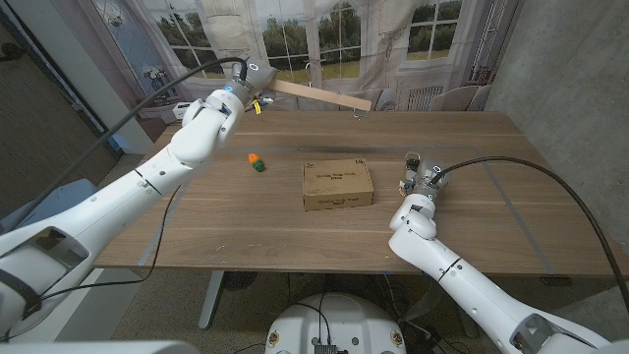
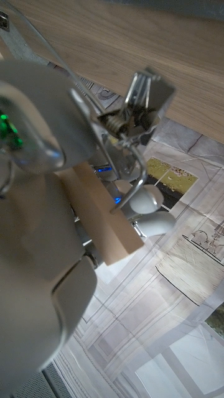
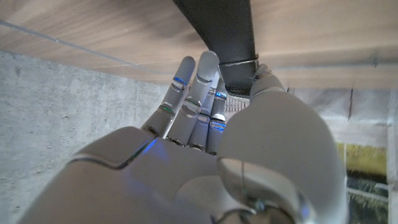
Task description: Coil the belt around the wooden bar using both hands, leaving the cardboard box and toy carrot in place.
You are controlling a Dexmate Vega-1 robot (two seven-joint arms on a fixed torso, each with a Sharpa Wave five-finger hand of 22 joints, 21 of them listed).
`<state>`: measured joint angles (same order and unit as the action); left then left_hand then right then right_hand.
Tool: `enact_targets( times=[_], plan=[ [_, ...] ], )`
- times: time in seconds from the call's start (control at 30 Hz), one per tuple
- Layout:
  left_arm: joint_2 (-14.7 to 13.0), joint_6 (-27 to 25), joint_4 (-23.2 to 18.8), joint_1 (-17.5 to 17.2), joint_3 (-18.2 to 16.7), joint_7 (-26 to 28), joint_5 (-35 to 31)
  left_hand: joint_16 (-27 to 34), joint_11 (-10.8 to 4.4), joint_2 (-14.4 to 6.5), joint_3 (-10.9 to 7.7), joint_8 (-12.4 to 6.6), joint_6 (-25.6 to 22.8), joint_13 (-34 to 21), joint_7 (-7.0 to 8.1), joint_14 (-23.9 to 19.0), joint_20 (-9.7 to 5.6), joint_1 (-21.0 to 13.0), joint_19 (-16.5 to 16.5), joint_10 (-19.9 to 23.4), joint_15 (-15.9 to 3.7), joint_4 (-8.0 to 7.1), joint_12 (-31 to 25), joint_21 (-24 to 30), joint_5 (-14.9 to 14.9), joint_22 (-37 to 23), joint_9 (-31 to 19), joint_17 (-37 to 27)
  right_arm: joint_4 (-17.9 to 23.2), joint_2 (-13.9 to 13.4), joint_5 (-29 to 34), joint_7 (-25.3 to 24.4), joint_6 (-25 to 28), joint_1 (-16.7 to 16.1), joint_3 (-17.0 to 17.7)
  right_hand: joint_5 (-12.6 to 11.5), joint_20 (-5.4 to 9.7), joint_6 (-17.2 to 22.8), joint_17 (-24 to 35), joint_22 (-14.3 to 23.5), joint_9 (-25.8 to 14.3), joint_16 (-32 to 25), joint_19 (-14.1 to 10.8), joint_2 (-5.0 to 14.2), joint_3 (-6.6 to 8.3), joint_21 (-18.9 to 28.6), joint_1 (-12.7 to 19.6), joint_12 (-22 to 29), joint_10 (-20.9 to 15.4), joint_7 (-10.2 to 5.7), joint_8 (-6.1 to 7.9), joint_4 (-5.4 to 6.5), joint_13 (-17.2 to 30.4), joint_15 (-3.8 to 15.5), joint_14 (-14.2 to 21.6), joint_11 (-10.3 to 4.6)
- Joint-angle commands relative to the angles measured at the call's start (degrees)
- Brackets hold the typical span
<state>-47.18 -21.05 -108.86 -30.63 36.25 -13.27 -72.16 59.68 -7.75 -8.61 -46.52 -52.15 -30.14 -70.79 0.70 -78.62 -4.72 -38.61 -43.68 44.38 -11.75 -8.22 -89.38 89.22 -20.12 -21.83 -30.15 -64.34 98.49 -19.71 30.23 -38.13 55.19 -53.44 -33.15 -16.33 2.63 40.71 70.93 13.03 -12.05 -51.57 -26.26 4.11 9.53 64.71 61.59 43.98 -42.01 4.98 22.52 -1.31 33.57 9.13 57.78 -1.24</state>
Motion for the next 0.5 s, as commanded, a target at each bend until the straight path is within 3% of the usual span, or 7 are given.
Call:
enact_targets(
  times=[0.03, 0.5],
  plan=[
    [0.81, 0.14, 0.29, 0.34, 0.64, -0.52, -0.49, 0.01, -0.33, 0.14, -0.19, -0.41, 0.14, -0.19, -0.16, -0.48, -4.37, 0.6, -0.1, 0.09, 0.22, 0.1, -0.28, 0.03, -0.31, 0.08, 0.06, -0.26, 3.82, -0.74, -10.08, -14.54, -11.89, -4.54, 5.93, -0.77, 1.82, 6.45, 0.11, 0.0, -22.71, -0.95, 0.54, 6.31, 5.79, 0.72, 5.47, 1.06, -5.87, -7.22, 2.97, 0.65, 17.25, 3.6, -0.94, -7.28],
    [2.98, 2.24, 3.6, 1.72, 2.57, 3.45, 0.44, -0.05, -0.47, 0.14, -0.23, -0.74, 0.17, -0.19, -0.04, -0.42, -4.32, 0.7, 0.02, 0.05, 0.22, 0.09, -0.27, 0.18, -0.34, -0.22, 0.12, -0.3, 9.67, -2.9, -16.34, -16.82, -22.53, -6.37, 8.86, -0.97, 1.62, 5.72, 0.02, -0.49, -25.66, -2.74, 1.06, 6.26, 6.16, 2.01, 5.55, 0.37, -6.39, -6.99, 4.5, 1.02, 17.0, 3.58, -1.85, -7.05]
  ],
)
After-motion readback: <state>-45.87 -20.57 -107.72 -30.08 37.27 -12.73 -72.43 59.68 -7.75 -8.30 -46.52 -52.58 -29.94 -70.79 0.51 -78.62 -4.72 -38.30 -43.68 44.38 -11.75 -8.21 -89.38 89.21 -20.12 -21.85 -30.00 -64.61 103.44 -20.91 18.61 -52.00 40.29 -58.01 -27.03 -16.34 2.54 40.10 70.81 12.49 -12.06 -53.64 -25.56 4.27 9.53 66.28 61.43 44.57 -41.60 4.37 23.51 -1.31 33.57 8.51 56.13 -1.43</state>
